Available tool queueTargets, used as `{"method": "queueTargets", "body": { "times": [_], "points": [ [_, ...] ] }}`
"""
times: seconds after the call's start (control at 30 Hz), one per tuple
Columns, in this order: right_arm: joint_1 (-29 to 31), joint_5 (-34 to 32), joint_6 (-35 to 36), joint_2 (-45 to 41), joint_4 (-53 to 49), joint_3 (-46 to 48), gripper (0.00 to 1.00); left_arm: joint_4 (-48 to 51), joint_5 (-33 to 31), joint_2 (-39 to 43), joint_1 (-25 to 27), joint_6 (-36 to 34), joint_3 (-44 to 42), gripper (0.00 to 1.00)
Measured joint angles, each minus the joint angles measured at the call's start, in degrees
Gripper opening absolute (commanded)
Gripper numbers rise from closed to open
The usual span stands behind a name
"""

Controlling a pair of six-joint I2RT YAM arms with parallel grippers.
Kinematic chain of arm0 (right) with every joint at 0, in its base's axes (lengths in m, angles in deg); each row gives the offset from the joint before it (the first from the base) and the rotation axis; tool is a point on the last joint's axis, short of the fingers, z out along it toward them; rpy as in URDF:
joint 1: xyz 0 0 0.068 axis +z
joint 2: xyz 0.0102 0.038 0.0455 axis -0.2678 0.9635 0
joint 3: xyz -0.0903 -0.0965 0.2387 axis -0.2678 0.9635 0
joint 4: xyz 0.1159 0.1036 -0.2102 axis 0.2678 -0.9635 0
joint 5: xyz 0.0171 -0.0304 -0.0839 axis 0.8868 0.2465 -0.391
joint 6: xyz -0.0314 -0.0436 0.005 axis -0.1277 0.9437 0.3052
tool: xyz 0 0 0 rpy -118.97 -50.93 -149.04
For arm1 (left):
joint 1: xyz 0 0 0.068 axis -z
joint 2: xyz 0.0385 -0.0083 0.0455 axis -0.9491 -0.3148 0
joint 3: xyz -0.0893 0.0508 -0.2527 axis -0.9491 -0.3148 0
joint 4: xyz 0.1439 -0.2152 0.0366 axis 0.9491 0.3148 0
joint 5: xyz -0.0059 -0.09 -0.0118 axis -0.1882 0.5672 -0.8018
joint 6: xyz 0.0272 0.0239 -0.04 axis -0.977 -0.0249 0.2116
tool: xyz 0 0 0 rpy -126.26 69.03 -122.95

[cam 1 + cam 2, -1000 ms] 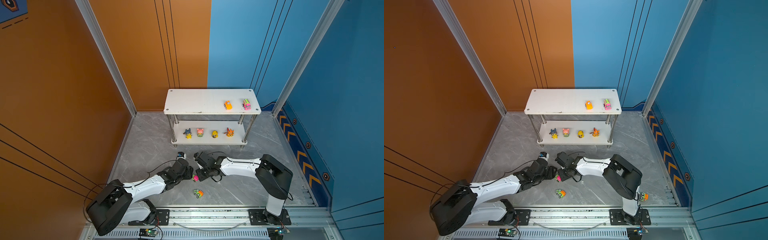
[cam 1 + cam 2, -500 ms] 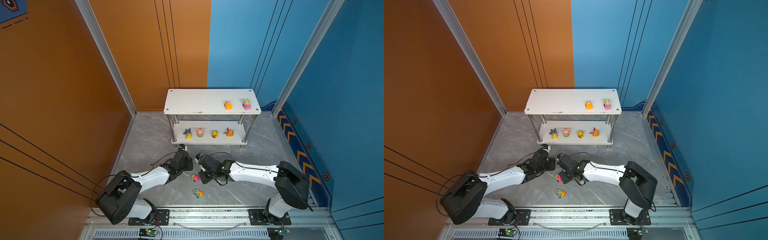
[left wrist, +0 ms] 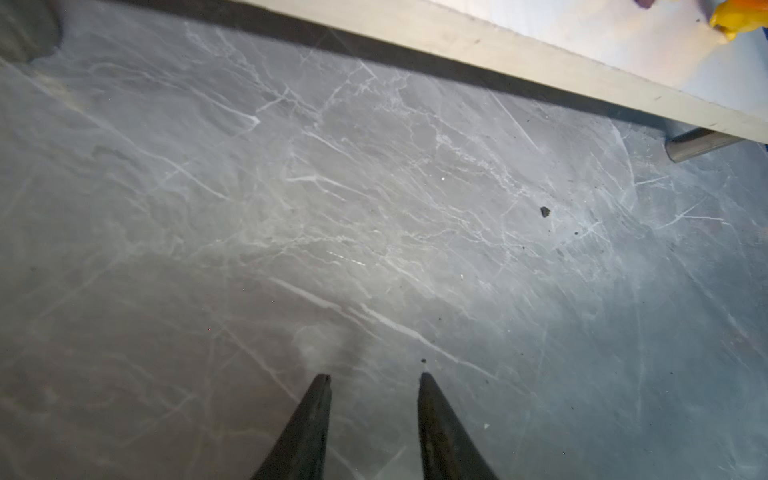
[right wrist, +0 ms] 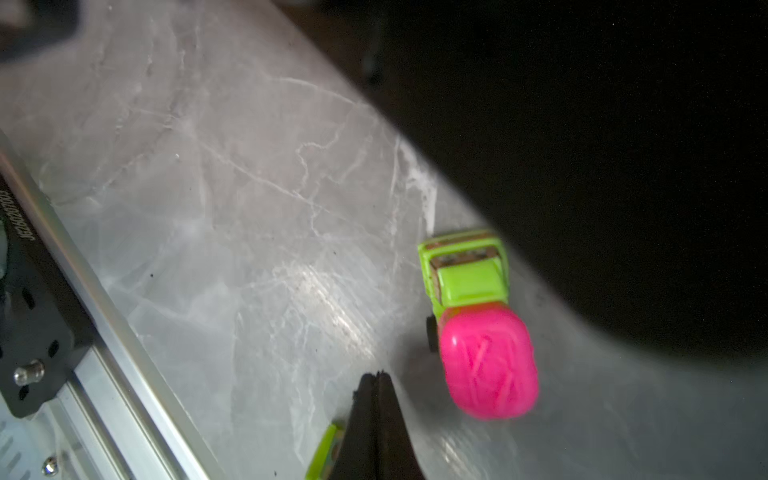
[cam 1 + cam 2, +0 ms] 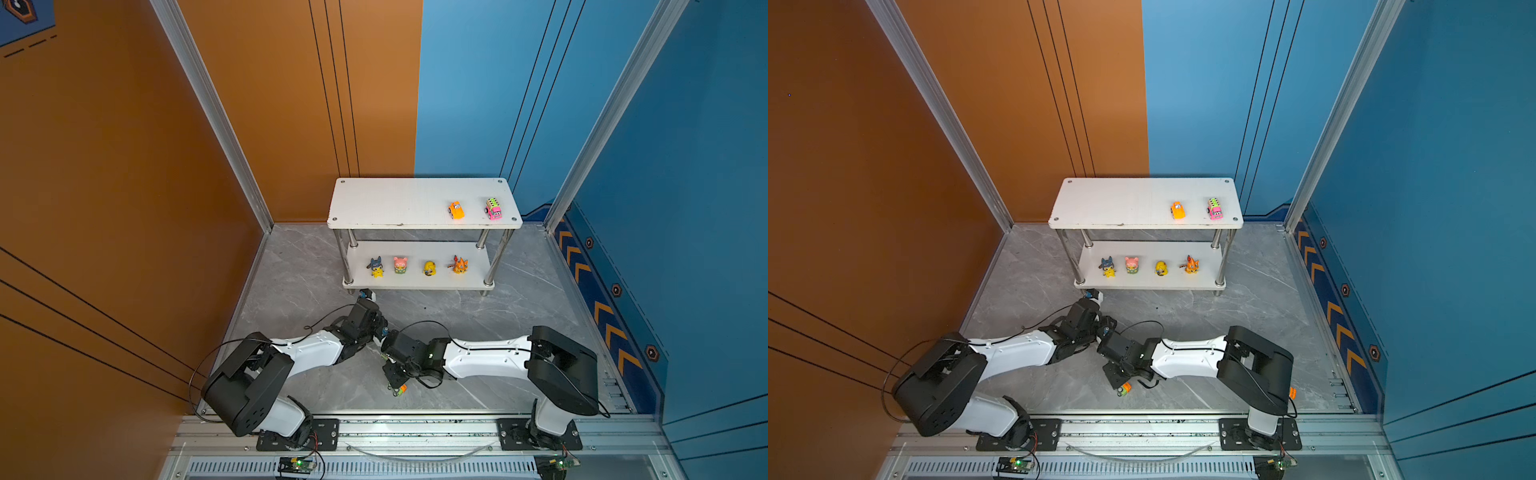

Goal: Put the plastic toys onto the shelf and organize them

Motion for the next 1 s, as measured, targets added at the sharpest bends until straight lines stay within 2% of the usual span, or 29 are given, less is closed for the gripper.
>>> {"method": "queueTargets", "body": {
  "times": [0.17,0.3,0.5,0.73,1.0],
  "points": [
    [-1.9,1.6,1.1,0.6,5.6,0.6,0.00,0.8,-0.7,0.9,-1.3,-0.2,0.0,0.59],
    [-3.9,3.5,3.9,0.2,8.5,0.5,0.00,1.5,-1.3,2.6,-2.3,-0.2,-0.2,0.63],
    [-7.1,2.8,3.5,-1.6,5.7,1.9,0.00,2.3,-0.9,4.5,-3.4,-0.2,-0.8,0.63],
    [0.6,1.4,3.2,-3.8,2.3,2.1,0.00,2.5,-0.9,4.3,-6.0,-0.6,-0.8,0.63],
    [0.9,0.5,3.0,-5.7,-0.8,3.2,0.00,3.1,-0.7,4.5,-7.2,-0.7,-0.8,0.63]
  ]
}}
